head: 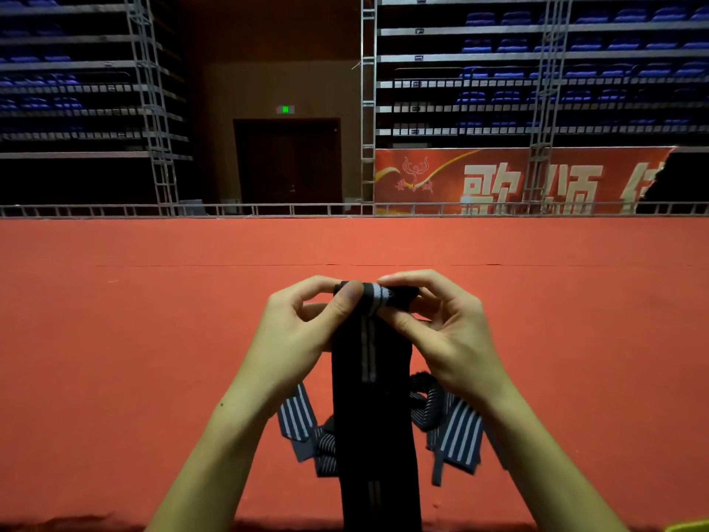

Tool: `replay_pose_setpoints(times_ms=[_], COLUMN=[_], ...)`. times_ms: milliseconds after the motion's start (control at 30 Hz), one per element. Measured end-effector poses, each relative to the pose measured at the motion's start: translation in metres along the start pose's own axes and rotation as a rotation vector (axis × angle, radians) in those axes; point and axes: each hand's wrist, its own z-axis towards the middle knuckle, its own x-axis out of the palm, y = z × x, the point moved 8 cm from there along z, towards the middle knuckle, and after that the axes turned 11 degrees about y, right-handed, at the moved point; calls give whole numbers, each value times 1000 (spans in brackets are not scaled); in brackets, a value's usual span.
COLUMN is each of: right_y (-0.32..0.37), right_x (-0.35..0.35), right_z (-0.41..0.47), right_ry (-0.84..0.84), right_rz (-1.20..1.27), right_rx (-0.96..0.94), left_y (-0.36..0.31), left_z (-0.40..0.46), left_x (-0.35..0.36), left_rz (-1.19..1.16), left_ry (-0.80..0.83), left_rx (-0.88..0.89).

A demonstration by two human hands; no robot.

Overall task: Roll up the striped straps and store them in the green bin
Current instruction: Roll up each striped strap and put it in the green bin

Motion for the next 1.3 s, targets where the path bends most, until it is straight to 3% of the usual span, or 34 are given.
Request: replay_pose_setpoints(times_ms=[200, 433, 633, 800, 1100, 1300], right_y=[9, 15, 30, 47, 65, 76], right_x=[4, 21, 30, 33, 45, 41], right_z=[-19, -67, -101, -107, -123, -132], right_ry=[-11, 96, 22, 24, -29, -111], right_rz=[45, 72, 14, -35, -274, -142], right_rx=[0, 271, 267, 229, 216, 151], left_y=[2, 9, 9, 1, -24, -25], left_z=[-17, -58, -88, -105, -131, -137], left_x=[7, 11, 20, 22, 51, 49], left_rz=[-155, -298, -183, -33, 288, 166], left_ry=[13, 123, 155, 80, 61, 40], left_rx=[-56, -88, -10, 63, 139, 87])
